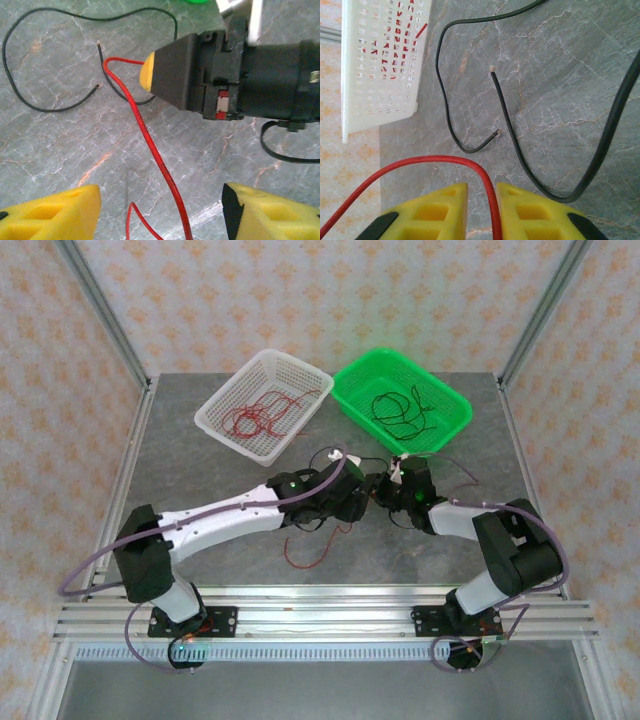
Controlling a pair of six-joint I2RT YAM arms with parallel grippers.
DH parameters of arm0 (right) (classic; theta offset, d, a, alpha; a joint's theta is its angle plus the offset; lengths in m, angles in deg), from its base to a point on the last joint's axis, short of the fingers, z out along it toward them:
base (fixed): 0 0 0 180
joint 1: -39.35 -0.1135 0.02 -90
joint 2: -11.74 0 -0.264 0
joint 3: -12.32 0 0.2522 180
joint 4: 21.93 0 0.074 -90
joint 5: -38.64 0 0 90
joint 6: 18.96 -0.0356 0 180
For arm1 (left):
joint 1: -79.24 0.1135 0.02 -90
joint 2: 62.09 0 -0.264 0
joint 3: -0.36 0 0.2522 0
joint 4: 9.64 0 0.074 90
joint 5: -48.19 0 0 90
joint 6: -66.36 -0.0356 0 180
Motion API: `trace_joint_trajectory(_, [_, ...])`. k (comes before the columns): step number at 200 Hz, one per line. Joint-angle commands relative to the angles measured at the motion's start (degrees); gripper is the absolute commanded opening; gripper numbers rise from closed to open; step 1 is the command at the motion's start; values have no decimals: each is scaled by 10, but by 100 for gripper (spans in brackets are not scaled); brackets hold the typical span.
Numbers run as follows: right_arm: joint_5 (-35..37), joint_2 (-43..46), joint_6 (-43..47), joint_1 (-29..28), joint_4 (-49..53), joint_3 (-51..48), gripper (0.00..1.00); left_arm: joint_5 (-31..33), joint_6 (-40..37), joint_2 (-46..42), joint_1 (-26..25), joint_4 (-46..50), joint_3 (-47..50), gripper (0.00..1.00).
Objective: Untangle the cables
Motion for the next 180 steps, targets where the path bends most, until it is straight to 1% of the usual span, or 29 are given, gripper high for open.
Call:
trace_joint_trajectory(1, [12, 15, 8, 0, 5, 13, 22, 20, -11, 22, -2, 15, -15, 61])
trace_joint_trajectory(16, [13, 16, 8, 1, 6, 14, 22, 36, -10, 28, -2, 22, -16, 52])
trace_joint_trajectory(37, [13, 16, 8, 0, 8, 15, 22, 59, -10, 32, -2, 32, -20, 34])
trace_joint_trajectory(50, [13, 17, 7, 0, 8, 15, 22, 67, -10, 33, -2, 35, -23, 20])
trace_joint_trajectory(57, [13, 17, 8, 1, 8, 14, 22, 69, -11, 32, -1, 36, -24, 11])
trace_joint_trajectory(61, [13, 17, 7, 1, 9, 14, 22, 70, -11, 31, -1, 36, -24, 4])
trace_joint_trajectory(65, [13, 18, 7, 1, 9, 15, 22, 73, -10, 31, -1, 36, -25, 0])
trace_joint_trajectory(104, [15, 19, 6, 1, 10, 13, 22, 99, -13, 20, -1, 53, -43, 0])
trace_joint_trajectory(180, [17, 15, 0, 1, 3, -1, 23, 154, -38, -30, -1, 103, -136, 0])
